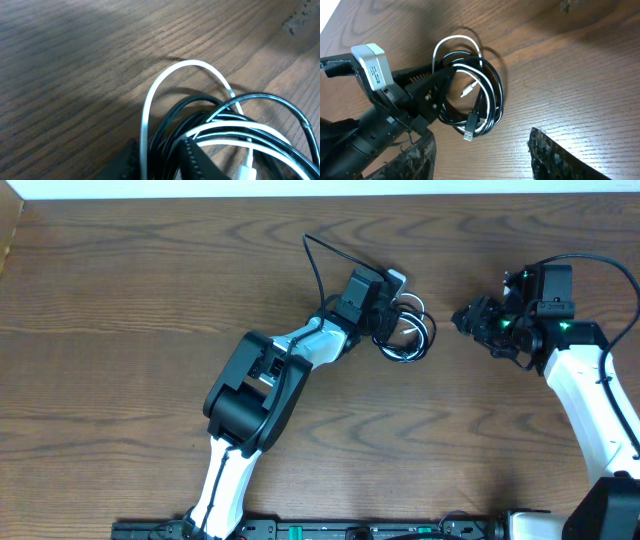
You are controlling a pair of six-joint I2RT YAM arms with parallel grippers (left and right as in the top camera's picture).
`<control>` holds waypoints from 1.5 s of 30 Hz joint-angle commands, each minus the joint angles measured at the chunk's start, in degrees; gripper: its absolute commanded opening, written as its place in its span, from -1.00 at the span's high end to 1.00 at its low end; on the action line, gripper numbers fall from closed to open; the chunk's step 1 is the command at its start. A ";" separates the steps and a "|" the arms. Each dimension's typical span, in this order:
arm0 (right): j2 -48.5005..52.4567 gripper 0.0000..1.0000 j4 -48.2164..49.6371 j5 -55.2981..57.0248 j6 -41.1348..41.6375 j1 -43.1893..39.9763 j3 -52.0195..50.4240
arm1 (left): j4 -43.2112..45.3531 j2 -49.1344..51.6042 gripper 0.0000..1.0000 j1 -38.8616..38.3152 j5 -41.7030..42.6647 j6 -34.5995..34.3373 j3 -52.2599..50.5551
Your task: Untangle cables
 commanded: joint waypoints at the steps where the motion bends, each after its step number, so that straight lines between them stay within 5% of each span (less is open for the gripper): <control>1: -0.20 -0.18 -0.04 0.13 -1.66 -0.02 0.46 | -3.23 2.89 0.63 0.20 -2.75 1.38 0.42; 3: -0.20 -0.25 -0.22 0.11 -2.21 -0.04 0.46 | -7.17 3.13 0.85 0.11 -2.73 1.22 0.39; 8: -0.20 -0.32 -0.20 0.13 -3.08 -0.04 0.46 | -10.62 1.66 0.86 0.85 -1.84 -2.19 0.42; 18: -0.20 -0.40 0.55 -0.17 -3.04 -0.02 0.46 | -11.72 -15.74 0.86 6.43 18.45 -16.79 0.42; 23: -0.17 -0.47 1.92 -1.31 -3.08 0.92 0.46 | -12.57 -21.86 0.85 6.78 25.51 -18.62 0.42; 37: 6.58 -0.38 13.62 -10.16 3.13 5.33 0.46 | -9.31 -23.63 0.86 9.27 31.80 -31.28 0.42; 45: 16.11 -0.43 28.48 -26.36 6.34 5.75 0.46 | -5.90 -23.63 0.85 11.04 36.02 -34.27 0.42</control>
